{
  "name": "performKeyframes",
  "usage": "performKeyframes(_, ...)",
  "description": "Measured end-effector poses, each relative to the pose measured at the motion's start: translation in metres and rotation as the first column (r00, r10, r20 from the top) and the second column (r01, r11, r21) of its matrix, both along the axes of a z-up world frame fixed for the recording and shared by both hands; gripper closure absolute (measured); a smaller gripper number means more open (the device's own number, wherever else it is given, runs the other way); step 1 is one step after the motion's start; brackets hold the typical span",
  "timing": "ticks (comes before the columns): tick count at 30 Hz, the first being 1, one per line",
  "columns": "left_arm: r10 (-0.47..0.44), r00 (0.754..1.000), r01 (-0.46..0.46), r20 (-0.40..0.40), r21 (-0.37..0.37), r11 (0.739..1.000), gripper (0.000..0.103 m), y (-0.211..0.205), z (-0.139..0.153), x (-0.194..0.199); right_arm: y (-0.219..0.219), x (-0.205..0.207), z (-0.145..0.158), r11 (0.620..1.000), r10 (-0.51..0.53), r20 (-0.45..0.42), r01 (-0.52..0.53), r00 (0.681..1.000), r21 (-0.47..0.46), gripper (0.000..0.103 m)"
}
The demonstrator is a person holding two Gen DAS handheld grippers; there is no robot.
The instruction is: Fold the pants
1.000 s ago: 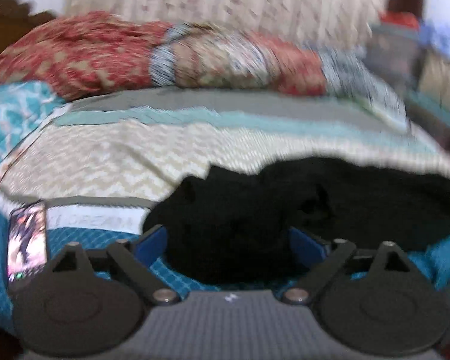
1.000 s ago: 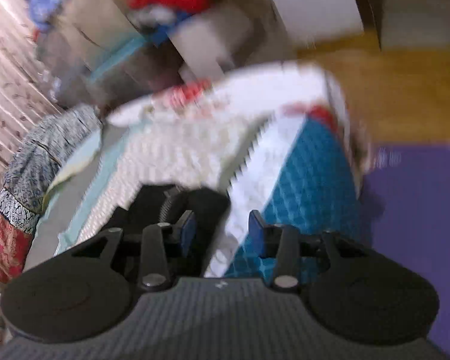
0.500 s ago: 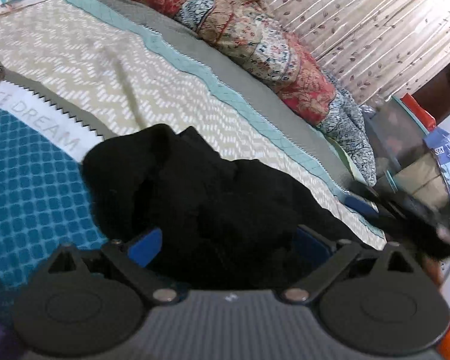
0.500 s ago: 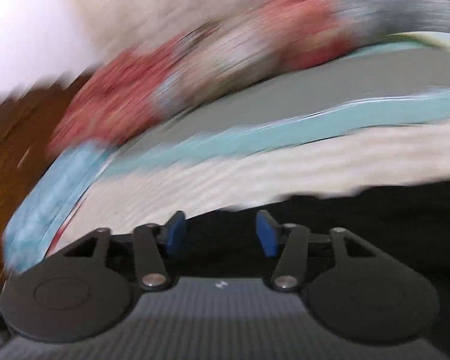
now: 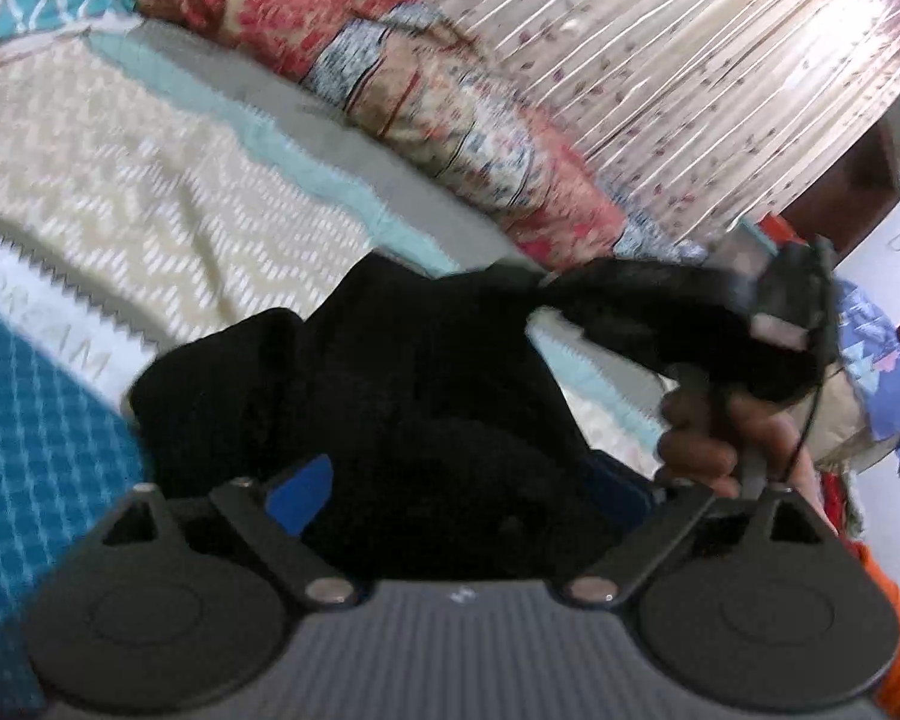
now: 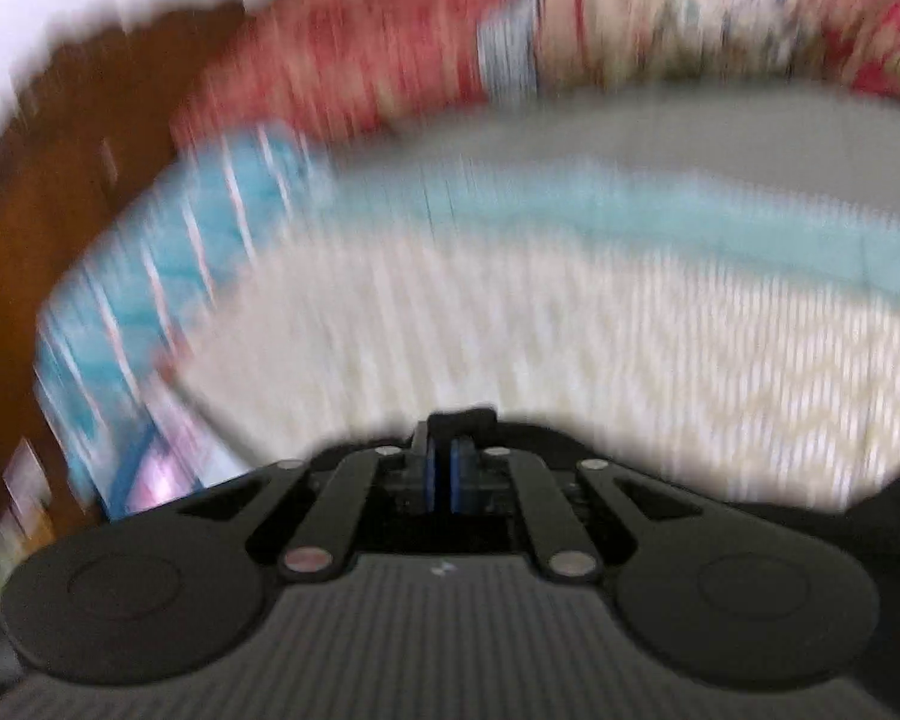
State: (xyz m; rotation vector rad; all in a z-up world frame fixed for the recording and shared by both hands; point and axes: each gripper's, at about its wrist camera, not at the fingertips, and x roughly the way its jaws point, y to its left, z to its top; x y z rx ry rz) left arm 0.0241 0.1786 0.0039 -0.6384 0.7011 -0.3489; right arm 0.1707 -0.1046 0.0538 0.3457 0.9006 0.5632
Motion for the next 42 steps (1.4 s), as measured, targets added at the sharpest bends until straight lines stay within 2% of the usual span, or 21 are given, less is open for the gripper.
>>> performKeyframes(2, 0.011, 1.0, -0.011, 0.015, 0.011, 1.0, 0.007, -0.001, 0.003, 0.004, -0.015, 0.003, 0.005, 0.998, -0.025, 0.033, 0.023, 0.999, 0.052, 0.095)
performKeyframes(4, 0.015, 1.0, -0.015, -0.003, 0.003, 1.0, 0.007, -0.001, -0.002, 0.01, -0.016, 0.0, -0.008, 0.999, -0.035, 0.014, 0.034, 0.999, 0.033, 0.09)
performKeyframes(5, 0.016, 1.0, -0.016, -0.018, -0.003, 1.0, 0.007, -0.002, -0.004, 0.012, -0.01, -0.004, -0.02, 0.999, -0.045, -0.012, 0.044, 0.999, -0.023, 0.084)
performKeyframes(6, 0.017, 0.999, -0.017, -0.038, -0.009, 1.0, 0.007, -0.001, -0.009, 0.013, -0.009, -0.007, -0.028, 0.997, -0.05, -0.036, 0.047, 0.998, -0.067, 0.065)
performKeyframes(8, 0.024, 0.998, -0.024, -0.056, -0.013, 1.0, 0.007, 0.003, -0.013, 0.012, -0.014, -0.02, -0.04, 0.993, -0.081, -0.048, 0.077, 0.996, -0.087, 0.052)
performKeyframes(12, 0.064, 0.996, -0.066, -0.067, -0.028, 0.997, 0.007, 0.024, -0.017, 0.004, -0.042, -0.053, -0.033, 0.99, -0.139, -0.016, 0.139, 0.99, -0.018, 0.049)
performKeyframes(13, 0.08, 0.994, -0.083, -0.072, -0.036, 0.996, 0.007, 0.031, -0.018, 0.002, -0.044, -0.06, -0.029, 0.992, -0.123, 0.004, 0.123, 0.992, 0.002, 0.046)
performKeyframes(15, 0.123, 0.989, -0.127, -0.082, -0.053, 0.991, 0.007, 0.048, -0.02, -0.003, -0.045, -0.074, -0.02, 0.998, -0.056, 0.052, 0.056, 0.997, 0.01, 0.03)
performKeyframes(17, 0.161, 0.982, -0.168, -0.093, -0.064, 0.984, 0.007, 0.061, -0.024, -0.008, -0.032, -0.082, -0.014, 0.998, 0.056, 0.091, -0.055, 0.994, -0.016, 0.017)
performKeyframes(21, 0.205, 0.972, -0.213, -0.115, -0.061, 0.975, 0.007, 0.077, -0.03, -0.016, 0.004, -0.082, -0.023, 0.973, 0.222, 0.091, -0.214, 0.971, -0.086, 0.015)
performKeyframes(25, 0.191, 0.975, -0.199, -0.116, -0.055, 0.978, 0.007, 0.077, -0.03, -0.018, 0.029, -0.069, -0.047, 0.946, 0.3, -0.01, -0.298, 0.954, -0.127, 0.015)
performKeyframes(27, 0.179, 0.978, -0.185, -0.109, -0.045, 0.982, 0.007, 0.075, -0.028, -0.018, 0.027, -0.071, -0.049, 0.939, 0.318, -0.04, -0.321, 0.947, -0.127, 0.015)
performKeyframes(30, 0.154, 0.983, -0.159, -0.102, -0.042, 0.986, 0.007, 0.071, -0.027, -0.017, 0.019, -0.079, -0.038, 0.93, 0.346, -0.024, -0.346, 0.938, -0.125, 0.015)
performKeyframes(33, 0.134, 0.987, -0.139, -0.092, -0.051, 0.989, 0.007, 0.067, -0.025, -0.015, 0.016, -0.094, -0.034, 0.903, 0.409, 0.002, -0.404, 0.912, -0.147, 0.01)
performKeyframes(35, 0.122, 0.989, -0.127, -0.084, -0.055, 0.99, 0.007, 0.063, -0.024, -0.014, 0.026, -0.101, -0.041, 0.872, 0.455, 0.004, -0.445, 0.89, -0.204, 0.01)
performKeyframes(36, 0.118, 0.99, -0.122, -0.08, -0.055, 0.991, 0.007, 0.061, -0.023, -0.014, 0.031, -0.104, -0.048, 0.855, 0.472, -0.005, -0.459, 0.882, -0.242, 0.017)
performKeyframes(37, 0.114, 0.99, -0.118, -0.077, -0.055, 0.991, 0.007, 0.06, -0.022, -0.013, 0.037, -0.105, -0.053, 0.837, 0.485, -0.02, -0.471, 0.874, -0.28, 0.034)
performKeyframes(38, 0.109, 0.991, -0.113, -0.074, -0.054, 0.992, 0.007, 0.058, -0.02, -0.012, 0.04, -0.102, -0.055, 0.82, 0.496, -0.04, -0.483, 0.868, -0.308, 0.083)
performKeyframes(39, 0.105, 0.992, -0.108, -0.068, -0.052, 0.993, 0.007, 0.057, -0.018, -0.012, 0.039, -0.095, -0.051, 0.823, 0.49, -0.042, -0.478, 0.871, -0.306, 0.088)
performKeyframes(42, 0.082, 0.996, -0.084, -0.032, -0.045, 0.995, 0.007, 0.054, -0.008, -0.007, 0.014, -0.064, -0.006, 0.898, 0.4, 0.115, -0.365, 0.909, -0.245, 0.089)
